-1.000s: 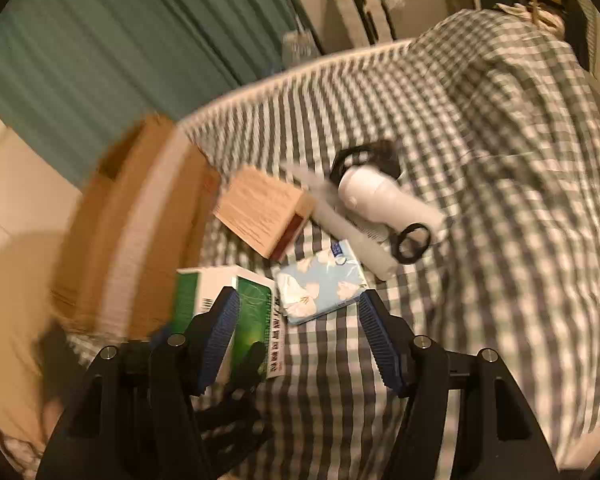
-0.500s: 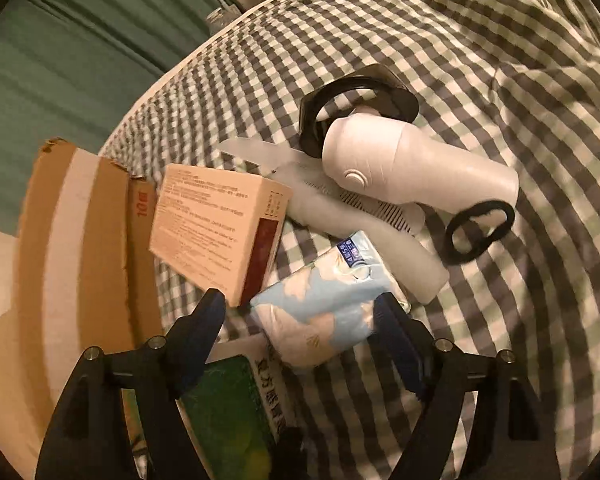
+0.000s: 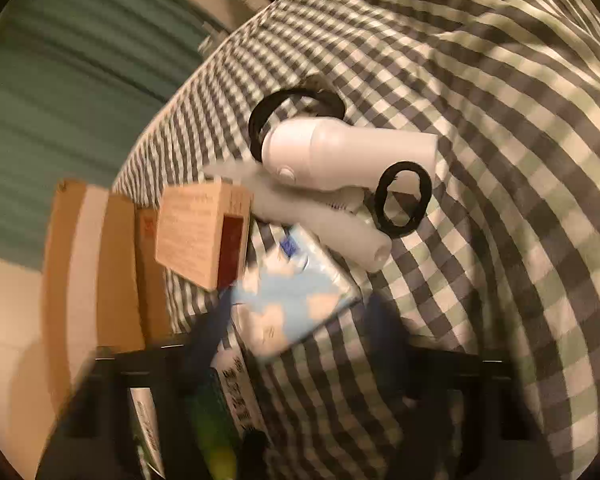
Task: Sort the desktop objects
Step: 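Lift the medicine box with the left tool while the right grasps the blue floral tissue pack, then release the medicine box into the box with the left tool while the right releases the tissue pack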
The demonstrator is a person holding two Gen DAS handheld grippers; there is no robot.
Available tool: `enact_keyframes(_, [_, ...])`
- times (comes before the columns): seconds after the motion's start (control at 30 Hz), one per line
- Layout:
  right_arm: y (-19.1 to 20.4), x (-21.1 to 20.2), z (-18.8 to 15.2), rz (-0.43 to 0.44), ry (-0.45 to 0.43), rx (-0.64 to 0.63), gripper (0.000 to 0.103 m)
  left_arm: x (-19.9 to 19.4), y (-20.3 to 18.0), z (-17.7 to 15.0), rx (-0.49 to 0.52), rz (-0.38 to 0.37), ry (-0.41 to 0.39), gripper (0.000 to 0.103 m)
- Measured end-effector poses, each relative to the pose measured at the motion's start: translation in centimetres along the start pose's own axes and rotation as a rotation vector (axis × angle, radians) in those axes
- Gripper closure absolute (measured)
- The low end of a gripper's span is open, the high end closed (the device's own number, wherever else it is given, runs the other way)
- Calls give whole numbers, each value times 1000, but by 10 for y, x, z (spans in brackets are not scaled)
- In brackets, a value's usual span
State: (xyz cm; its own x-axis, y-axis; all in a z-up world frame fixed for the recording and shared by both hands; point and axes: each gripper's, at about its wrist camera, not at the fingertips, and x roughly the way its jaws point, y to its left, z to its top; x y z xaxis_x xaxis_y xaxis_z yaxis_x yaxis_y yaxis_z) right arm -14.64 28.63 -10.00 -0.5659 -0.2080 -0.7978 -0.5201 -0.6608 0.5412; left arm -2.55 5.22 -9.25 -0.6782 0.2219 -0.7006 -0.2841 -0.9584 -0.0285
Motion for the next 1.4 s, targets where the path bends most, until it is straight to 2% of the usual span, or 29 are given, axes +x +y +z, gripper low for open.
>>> enact_keyframes(0.17, [15,9,-4,-73,2,-51,30,-9,0,-4,-33,38,-18,23])
enact_keyframes(0.23, [26,27,-6,-111,26,-83,21,-10,-1,0,-40,45,-31,23])
enact_keyframes(0.3, [34,35,-9,-130,6,-109,14,-15,0,-1,-37,45,-42,23])
enact_keyframes(0.33, [40,39,-11,-159,5,-144,15,-16,0,-1,-33,40,-42,23])
enact_keyframes(0.4, [47,43,-15,-218,-1,-207,23,-21,-2,-3,-16,43,-51,23])
enact_keyframes(0.5, [49,34,-20,-237,-16,-228,40,-23,-3,-5,5,45,-53,23])
enact_keyframes(0.53, [45,30,-20,-225,-17,-219,45,-24,-3,-5,6,42,-52,23])
enact_keyframes(0.63, [37,19,-26,-188,-15,-189,52,-27,-3,-2,10,38,-59,23])
enact_keyframes(0.83, [33,-20,-37,-127,-65,-184,54,-54,-3,-4,22,27,-96,23])
enact_keyframes(0.93, [39,-53,-51,-50,-110,-181,54,-69,-2,0,25,17,-122,23])
enact_keyframes(1.1, [66,-118,-62,46,-204,-238,53,-111,5,27,5,-8,-225,23])
enact_keyframes(1.13, [80,-120,-55,60,-217,-256,53,-117,7,33,0,-14,-238,23])
enact_keyframes(1.2, [97,-135,-60,89,-240,-301,53,-136,18,54,-29,-5,-284,22])
enact_keyframes(1.33, [140,-158,-73,165,-260,-396,53,-166,45,76,-97,-12,-331,22])
enact_keyframes(1.4, [163,-160,-82,193,-248,-446,52,-172,65,90,-124,27,-350,22])
